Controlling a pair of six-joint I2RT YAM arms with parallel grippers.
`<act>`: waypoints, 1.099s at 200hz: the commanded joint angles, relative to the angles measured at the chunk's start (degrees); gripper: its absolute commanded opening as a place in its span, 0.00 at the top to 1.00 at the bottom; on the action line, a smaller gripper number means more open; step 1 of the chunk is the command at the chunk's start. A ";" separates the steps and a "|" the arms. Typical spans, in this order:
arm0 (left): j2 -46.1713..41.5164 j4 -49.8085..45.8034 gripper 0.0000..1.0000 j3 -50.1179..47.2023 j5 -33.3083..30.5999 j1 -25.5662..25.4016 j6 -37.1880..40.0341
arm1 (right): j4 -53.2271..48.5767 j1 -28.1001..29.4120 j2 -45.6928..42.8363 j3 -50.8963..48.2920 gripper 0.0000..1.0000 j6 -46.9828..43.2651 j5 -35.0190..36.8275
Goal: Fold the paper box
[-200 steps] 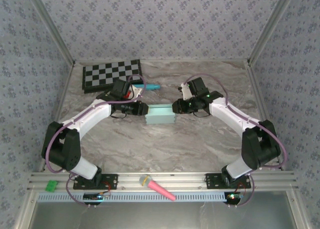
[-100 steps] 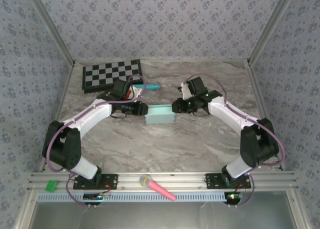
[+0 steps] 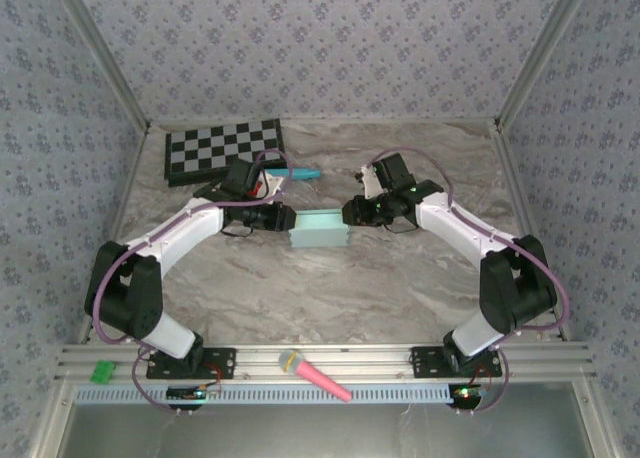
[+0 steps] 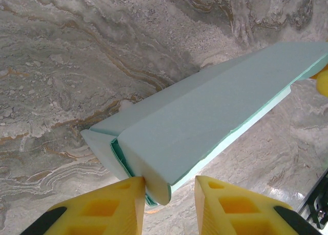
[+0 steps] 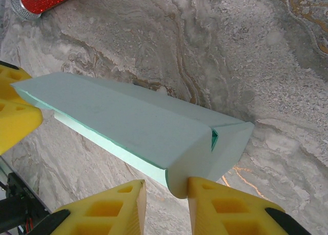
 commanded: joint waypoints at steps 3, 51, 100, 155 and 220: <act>0.35 0.06 0.68 0.20 1.94 -0.85 0.08 | 0.22 1.60 0.63 1.06 0.70 0.71 -2.11; -1.62 0.61 0.65 -0.23 0.95 -0.87 -0.11 | -2.57 1.43 -0.38 0.98 0.65 -0.94 0.72; -1.69 1.19 0.64 -0.60 0.69 -0.81 -0.55 | -3.55 1.34 -0.97 0.45 0.65 -1.58 1.26; -1.69 1.35 0.63 -0.59 0.70 -0.84 -0.64 | -3.59 1.52 -1.30 0.79 0.73 -1.21 0.74; -1.41 1.65 0.63 -0.87 0.95 -0.94 -0.81 | -0.53 1.65 -0.62 0.97 0.78 0.87 -2.34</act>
